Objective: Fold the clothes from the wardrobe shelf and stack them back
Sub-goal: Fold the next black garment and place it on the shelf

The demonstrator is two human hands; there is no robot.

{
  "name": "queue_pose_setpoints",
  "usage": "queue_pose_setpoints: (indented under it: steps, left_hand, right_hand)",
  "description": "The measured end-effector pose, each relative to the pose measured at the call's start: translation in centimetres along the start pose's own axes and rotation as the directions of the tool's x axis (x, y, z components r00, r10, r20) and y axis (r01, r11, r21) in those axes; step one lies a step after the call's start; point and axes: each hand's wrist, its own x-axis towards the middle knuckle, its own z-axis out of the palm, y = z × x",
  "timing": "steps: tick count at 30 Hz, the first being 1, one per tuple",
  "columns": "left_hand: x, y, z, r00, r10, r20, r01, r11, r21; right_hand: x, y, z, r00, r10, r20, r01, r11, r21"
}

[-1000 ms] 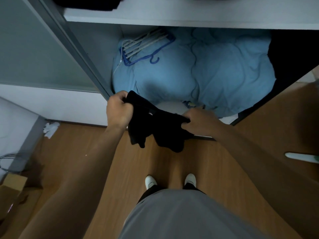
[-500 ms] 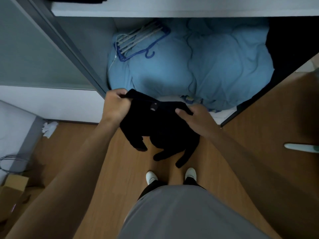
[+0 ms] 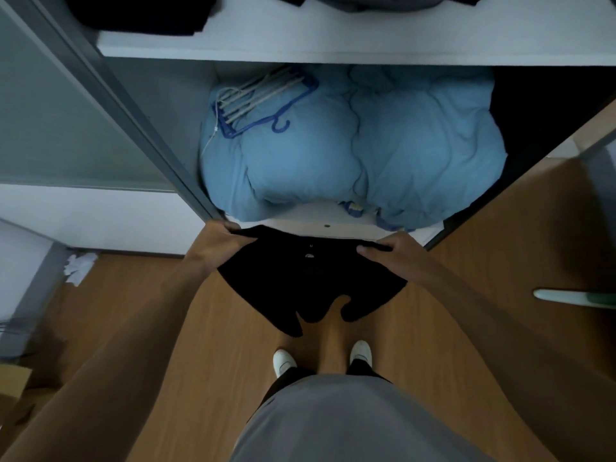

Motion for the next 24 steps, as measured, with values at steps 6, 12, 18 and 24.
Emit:
queue_pose_setpoints:
  steps: [6, 12, 18, 24]
  left_hand:
    - [-0.5, 0.2, -2.3, 0.922, 0.145, 0.359, -0.089, 0.982, -0.167]
    - [-0.5, 0.7, -2.1, 0.949, 0.191, 0.25, -0.159, 0.977, -0.143]
    - [0.2, 5.1, -0.8, 0.962, 0.239, -0.128, -0.264, 0.934, -0.239]
    - [2.0, 5.9, -2.6, 0.971, 0.132, -0.198, -0.16, 0.978, -0.136]
  right_hand:
    - [0.6, -0.4, -4.6, 0.991, -0.086, 0.107, 0.081, 0.996, 0.049]
    - [1.5, -0.8, -4.9, 0.945, -0.184, -0.27, 0.216, 0.972, 0.094]
    - [1.4, -1.9, -2.8, 0.863, -0.224, -0.453, 0.277, 0.959, 0.054]
    - [1.2, -1.5, -3.4, 0.945, -0.255, -0.203, 0.191, 0.938, -0.288]
